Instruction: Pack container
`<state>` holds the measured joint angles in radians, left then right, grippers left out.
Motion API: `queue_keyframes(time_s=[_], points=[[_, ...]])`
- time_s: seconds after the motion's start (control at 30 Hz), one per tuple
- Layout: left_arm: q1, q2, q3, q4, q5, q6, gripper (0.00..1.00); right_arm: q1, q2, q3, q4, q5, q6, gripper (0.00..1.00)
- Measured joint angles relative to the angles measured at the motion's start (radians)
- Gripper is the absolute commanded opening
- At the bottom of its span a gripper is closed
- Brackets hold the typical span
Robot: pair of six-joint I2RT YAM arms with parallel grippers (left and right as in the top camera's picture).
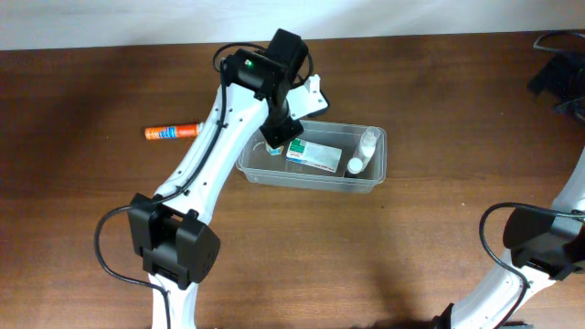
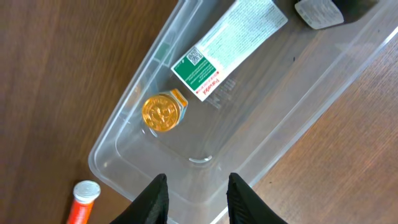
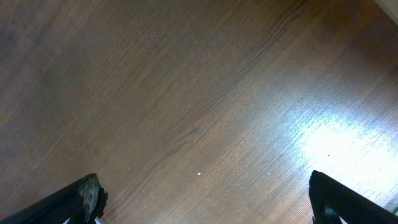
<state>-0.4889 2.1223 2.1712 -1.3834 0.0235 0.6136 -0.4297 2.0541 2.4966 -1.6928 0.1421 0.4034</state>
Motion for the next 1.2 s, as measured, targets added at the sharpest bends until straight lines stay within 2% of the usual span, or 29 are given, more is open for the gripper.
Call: queue_keyframes(time_s=[0.13, 0.2, 0.3, 0.43, 0.57, 0.77, 1.2], points=[[0.012, 0.0, 0.0, 0.021, -0.001, 0.004, 0.34, 0.0, 0.0, 0.0, 0.0, 0.0, 0.0, 0.98], [0.023, 0.0, 0.0, 0.054, -0.009, -0.01, 0.42, 0.0, 0.0, 0.0, 0.0, 0.0, 0.0, 0.98], [0.05, 0.0, 0.0, 0.143, -0.041, -0.073, 0.65, 0.0, 0.0, 0.0, 0.0, 0.0, -0.001, 0.98], [0.132, 0.0, 0.0, 0.273, -0.075, -0.2, 0.76, 0.0, 0.0, 0.0, 0.0, 0.0, -0.001, 0.98], [0.275, 0.0, 0.0, 0.415, -0.092, -0.316, 0.76, 0.0, 0.0, 0.0, 0.0, 0.0, -0.001, 0.98], [0.446, 0.018, 0.002, 0.637, -0.11, -0.39, 0.79, 0.0, 0.0, 0.0, 0.0, 0.0, 0.0, 0.99], [0.458, 0.311, 0.002, 0.912, -0.164, -0.389, 0.81, 0.0, 0.0, 0.0, 0.0, 0.0, 0.0, 0.98]])
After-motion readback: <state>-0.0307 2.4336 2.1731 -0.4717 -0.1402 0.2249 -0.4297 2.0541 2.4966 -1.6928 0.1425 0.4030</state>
